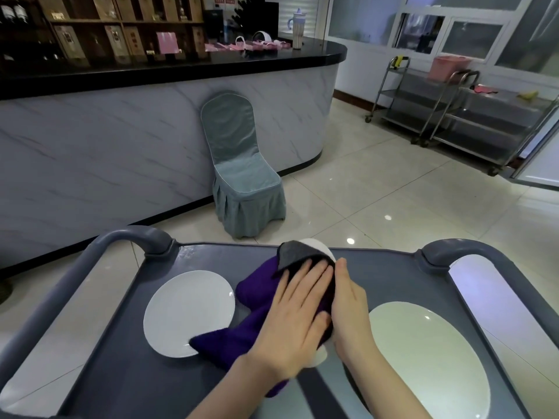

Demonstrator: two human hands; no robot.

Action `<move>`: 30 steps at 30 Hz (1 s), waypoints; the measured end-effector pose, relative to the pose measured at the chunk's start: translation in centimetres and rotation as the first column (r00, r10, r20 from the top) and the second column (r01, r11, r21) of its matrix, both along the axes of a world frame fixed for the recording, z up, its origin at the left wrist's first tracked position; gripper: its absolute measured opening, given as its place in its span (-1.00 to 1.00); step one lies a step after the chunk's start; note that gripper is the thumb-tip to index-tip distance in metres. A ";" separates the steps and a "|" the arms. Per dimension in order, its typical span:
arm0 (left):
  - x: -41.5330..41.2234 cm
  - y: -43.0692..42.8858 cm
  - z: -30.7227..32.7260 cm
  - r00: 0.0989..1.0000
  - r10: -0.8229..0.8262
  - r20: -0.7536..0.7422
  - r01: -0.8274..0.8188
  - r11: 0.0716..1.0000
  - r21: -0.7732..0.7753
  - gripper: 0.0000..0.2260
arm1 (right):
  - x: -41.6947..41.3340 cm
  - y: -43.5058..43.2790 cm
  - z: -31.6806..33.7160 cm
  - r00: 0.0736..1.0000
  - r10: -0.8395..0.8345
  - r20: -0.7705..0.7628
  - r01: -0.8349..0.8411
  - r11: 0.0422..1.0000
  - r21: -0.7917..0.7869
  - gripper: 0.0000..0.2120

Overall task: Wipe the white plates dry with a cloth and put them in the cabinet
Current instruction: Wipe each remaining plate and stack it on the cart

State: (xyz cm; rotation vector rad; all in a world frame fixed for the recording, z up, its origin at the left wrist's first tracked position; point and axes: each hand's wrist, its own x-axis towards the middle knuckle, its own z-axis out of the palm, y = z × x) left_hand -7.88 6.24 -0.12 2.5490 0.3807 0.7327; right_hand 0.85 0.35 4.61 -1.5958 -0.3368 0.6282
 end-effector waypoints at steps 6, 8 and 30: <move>1.1 5.1 1.0 0.995 0.091 0.033 -0.059 0.842 -0.536 -0.55 | -0.7 -1.2 0.1 0.997 0.077 -0.022 -0.077 0.997 0.006 -0.55; 0.2 5.7 -0.1 0.993 0.116 0.011 -0.089 0.817 -0.570 -0.55 | 0.3 -1.7 0.7 0.996 0.050 -0.073 -0.047 0.998 0.036 -0.56; -1.0 -1.0 -4.7 0.983 0.166 0.082 -0.095 0.832 -0.547 -0.45 | 4.1 -0.9 1.5 0.924 -0.175 -0.340 0.258 0.941 0.217 -0.67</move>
